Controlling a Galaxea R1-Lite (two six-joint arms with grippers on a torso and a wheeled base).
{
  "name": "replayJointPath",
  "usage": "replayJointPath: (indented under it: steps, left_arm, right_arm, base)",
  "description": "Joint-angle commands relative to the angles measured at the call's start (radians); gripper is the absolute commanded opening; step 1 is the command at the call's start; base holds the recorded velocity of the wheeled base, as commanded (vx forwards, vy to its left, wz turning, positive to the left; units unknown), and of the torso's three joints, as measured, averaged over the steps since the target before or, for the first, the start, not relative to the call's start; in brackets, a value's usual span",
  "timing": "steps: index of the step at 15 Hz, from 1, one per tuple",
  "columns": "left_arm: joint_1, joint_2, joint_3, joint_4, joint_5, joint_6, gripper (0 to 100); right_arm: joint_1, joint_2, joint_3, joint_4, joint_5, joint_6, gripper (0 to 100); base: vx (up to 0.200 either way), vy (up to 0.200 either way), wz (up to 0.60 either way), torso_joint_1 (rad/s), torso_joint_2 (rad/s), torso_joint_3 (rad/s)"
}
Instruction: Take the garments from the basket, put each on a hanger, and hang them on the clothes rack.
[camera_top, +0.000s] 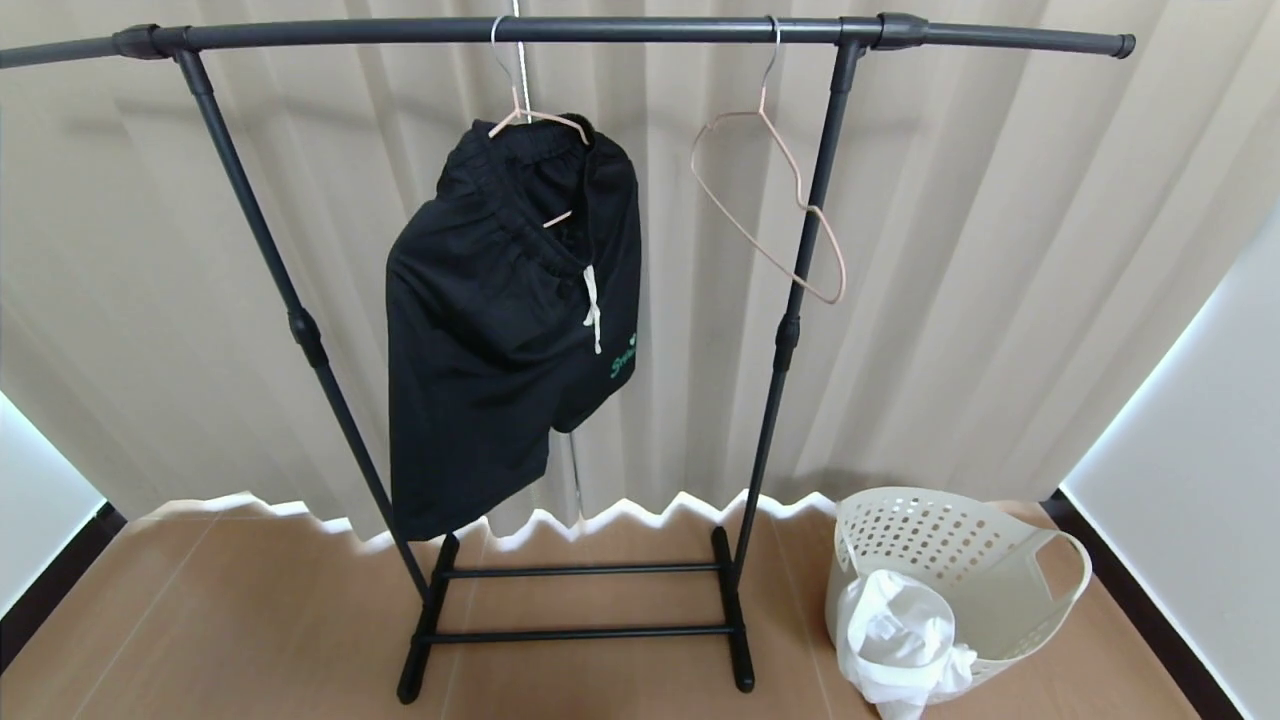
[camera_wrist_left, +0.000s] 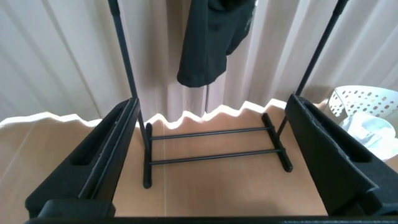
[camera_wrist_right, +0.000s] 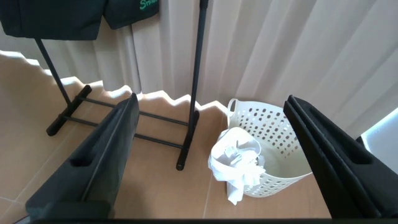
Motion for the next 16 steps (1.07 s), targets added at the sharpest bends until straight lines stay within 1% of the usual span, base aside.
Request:
replayJointPath:
  steps: [1,8,14,16]
  left_arm:
    - [0.000,0.001,0.000,0.000,0.001,0.000,100]
    - [0.000,0.001,0.000,0.000,0.001,0.000,100]
    - [0.001,0.001,0.000,0.000,0.001,0.000,100]
    - [0.000,0.001,0.000,0.000,0.001,0.000,100]
  right_arm:
    - [0.000,0.003,0.000,0.000,0.002,0.000,100]
    - [0.000,0.003,0.000,0.000,0.000,0.000,100]
    - [0.000,0.003,0.001,0.000,0.000,0.000,100]
    - [0.000,0.003,0.000,0.000,0.000,0.000,100]
  base:
    - [0.000,0.000,0.00,-0.198,0.51,0.325]
    - [0.000,0.000,0.00,-0.158,0.49,0.326]
    - [0.000,0.000,0.00,-0.098,0.45,0.337]
    - [0.000,0.000,0.00,-0.032,0.16,0.129]
